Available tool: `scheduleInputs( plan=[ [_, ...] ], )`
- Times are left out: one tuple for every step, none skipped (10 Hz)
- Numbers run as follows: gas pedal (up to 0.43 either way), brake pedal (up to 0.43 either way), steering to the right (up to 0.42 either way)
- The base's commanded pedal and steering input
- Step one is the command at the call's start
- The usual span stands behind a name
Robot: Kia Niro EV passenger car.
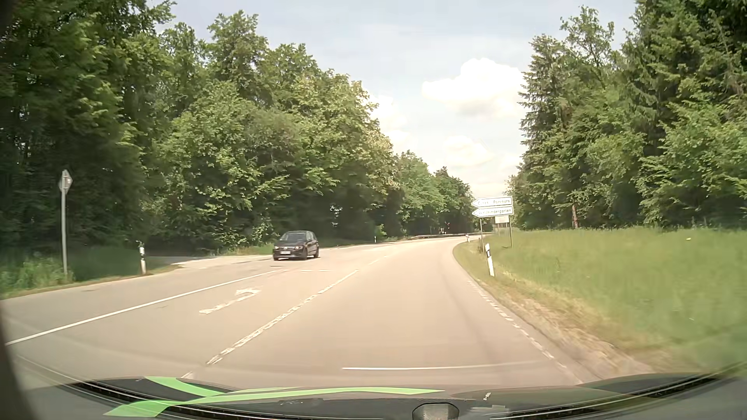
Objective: Follow the waypoints while adhering to traffic rules and regulations
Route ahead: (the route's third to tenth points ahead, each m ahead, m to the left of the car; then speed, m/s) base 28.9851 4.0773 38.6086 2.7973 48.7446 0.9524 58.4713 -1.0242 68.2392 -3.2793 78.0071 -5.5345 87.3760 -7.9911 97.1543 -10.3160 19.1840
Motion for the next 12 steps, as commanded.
scheduleInputs(
  plan=[
    [0.177,0.000,0.010],
    [0.177,0.000,0.010],
    [0.177,0.000,0.010],
    [0.177,0.000,0.011],
    [0.177,0.000,0.011],
    [0.177,0.000,0.011],
    [0.177,0.000,0.011],
    [0.177,0.000,0.011],
    [0.177,0.000,0.011],
    [0.177,0.000,0.011],
    [0.177,0.000,0.011],
    [0.177,0.000,0.011]
  ],
)
